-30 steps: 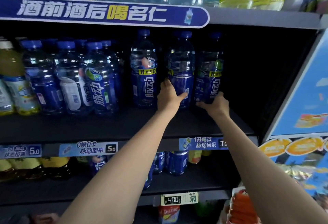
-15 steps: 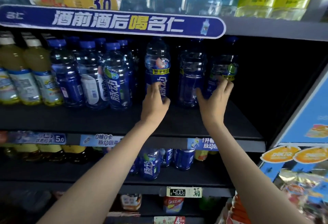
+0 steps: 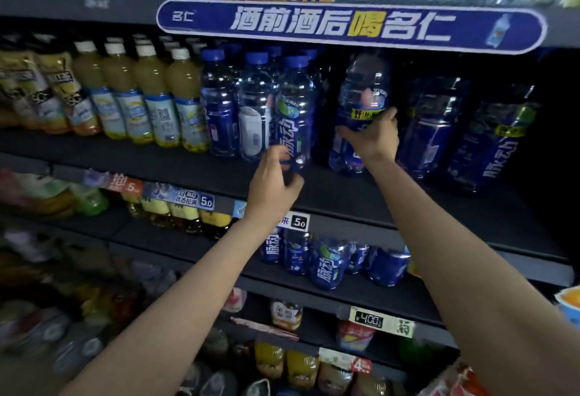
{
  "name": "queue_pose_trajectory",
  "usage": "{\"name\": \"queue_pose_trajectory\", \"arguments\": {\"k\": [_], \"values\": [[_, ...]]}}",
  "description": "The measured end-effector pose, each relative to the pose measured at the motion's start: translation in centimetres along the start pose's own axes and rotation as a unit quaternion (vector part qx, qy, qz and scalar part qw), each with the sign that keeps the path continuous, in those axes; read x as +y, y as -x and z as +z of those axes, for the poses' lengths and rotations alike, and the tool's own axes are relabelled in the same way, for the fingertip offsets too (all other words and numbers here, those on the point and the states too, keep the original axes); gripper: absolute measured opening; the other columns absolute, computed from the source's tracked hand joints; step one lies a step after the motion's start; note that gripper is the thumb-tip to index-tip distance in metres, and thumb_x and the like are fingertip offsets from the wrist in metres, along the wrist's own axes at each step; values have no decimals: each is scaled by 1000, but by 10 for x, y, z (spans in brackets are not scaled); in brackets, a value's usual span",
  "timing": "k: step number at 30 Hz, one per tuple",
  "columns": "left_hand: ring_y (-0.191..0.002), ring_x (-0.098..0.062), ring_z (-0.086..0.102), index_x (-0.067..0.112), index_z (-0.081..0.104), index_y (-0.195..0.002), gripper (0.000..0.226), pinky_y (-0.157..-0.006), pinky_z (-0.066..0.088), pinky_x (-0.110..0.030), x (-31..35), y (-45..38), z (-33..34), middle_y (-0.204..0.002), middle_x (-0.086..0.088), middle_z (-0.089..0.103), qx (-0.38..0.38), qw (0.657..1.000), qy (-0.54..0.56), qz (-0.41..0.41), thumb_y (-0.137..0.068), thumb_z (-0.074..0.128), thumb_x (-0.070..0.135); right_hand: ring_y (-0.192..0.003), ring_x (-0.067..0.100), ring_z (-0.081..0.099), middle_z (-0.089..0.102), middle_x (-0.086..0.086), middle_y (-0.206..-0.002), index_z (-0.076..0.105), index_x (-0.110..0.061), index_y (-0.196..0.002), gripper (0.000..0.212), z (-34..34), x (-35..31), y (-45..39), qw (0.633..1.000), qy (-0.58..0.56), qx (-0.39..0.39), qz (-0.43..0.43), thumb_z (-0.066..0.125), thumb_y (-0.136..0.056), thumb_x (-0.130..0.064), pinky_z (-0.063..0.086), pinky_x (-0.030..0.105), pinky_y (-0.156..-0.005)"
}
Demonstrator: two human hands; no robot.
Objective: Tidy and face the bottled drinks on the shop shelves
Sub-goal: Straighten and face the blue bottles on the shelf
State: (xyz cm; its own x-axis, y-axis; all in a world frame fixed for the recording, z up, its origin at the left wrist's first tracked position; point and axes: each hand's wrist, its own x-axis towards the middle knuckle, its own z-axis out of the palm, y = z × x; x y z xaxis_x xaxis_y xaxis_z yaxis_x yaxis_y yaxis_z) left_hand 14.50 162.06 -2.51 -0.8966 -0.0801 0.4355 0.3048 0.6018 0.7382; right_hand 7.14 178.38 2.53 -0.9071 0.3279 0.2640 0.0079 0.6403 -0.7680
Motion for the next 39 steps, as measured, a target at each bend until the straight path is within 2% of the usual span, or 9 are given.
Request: {"name": "queue_pose_trajectory", "arguments": {"k": [5, 9, 13, 16, 23, 27, 31, 35, 39], "values": [[-119, -8, 42, 15, 32, -135, 68, -88, 30, -11, 25, 11, -9, -126, 7, 44, -163, 984, 62, -35, -81, 70, 30, -106, 31, 57, 57, 14, -120, 27, -3, -135, 100, -23, -3, 58, 998, -14, -8, -58, 84, -64, -44, 46, 40, -85], [-109, -5, 50, 24, 39, -121, 56, -76, 39, -7, 38, 28, -20, -107, 18, 51, -245, 956, 147, -60, -78, 74, 25, -97, 15, 56, 58, -3, -110, 25, -14, -142, 107, -40, -12, 93, 991, -116, -37, -63, 87, -59, -42, 47, 31, -88], [-84, 3, 51, 31, 42, -116, 49, -64, 42, -22, 45, 45, -40, -99, 18, 55, -236, 952, 157, -111, -78, 73, 33, -109, 18, 60, 58, -1, -123, 27, -21, -139, 117, -44, -22, 120, 971, -228, -74, 15, 83, -44, -59, 50, 42, -95], [-86, -5, 57, 28, 47, -107, 48, -73, 47, -31, 45, 57, -53, -101, 10, 60, -167, 966, 158, -115, -71, 78, 30, -104, 17, 62, 61, -3, -116, 38, -21, -127, 85, -47, -30, 137, 963, -241, -114, 35, 81, -61, -51, 51, 42, -93], [-113, -20, 47, 15, 34, -137, 95, -89, 38, -30, 25, 75, -97, -128, -1, 49, -54, 972, -175, 149, -59, 82, 40, -86, 26, 70, 71, 16, -102, 64, -1, -112, 43, -38, -53, 181, 866, -462, -127, 142, 75, -79, -27, 60, 40, -72], [-114, -12, 50, 25, 39, -133, 85, -101, 40, -32, 18, 74, -124, -131, 6, 49, -148, 981, 113, -54, -61, 80, 45, -87, 25, 71, 71, 14, -105, 62, 0, -117, 50, -33, -54, 187, 832, -515, -123, 166, 74, -79, -30, 59, 42, -75], [-89, -22, 69, 18, 54, -107, 46, -86, 55, -39, 17, 78, -139, -108, -5, 67, -243, 834, 428, -249, -66, 68, 33, -96, 28, 68, 70, 12, -108, 64, -8, -109, 44, -31, -54, 183, 808, -542, -144, 181, 68, -81, -42, 56, 46, -81], [-98, -17, 65, 17, 48, -120, 53, -82, 56, -30, 25, 79, -139, -116, -3, 62, -191, 882, 390, -184, -73, 71, 24, -99, 30, 67, 68, 13, -110, 61, -12, -106, 39, -33, -58, 177, 812, -528, -171, 182, 62, -86, -45, 56, 47, -74], [-101, 2, 51, 27, 38, -125, 74, -84, 40, -6, 31, 73, -146, -115, 15, 51, -106, 986, 127, 28, -66, 83, 24, -95, 32, 66, 66, 16, -108, 58, -10, -106, 42, -32, -65, 176, 790, -538, -192, 225, 67, -83, -44, 55, 48, -69]]}}
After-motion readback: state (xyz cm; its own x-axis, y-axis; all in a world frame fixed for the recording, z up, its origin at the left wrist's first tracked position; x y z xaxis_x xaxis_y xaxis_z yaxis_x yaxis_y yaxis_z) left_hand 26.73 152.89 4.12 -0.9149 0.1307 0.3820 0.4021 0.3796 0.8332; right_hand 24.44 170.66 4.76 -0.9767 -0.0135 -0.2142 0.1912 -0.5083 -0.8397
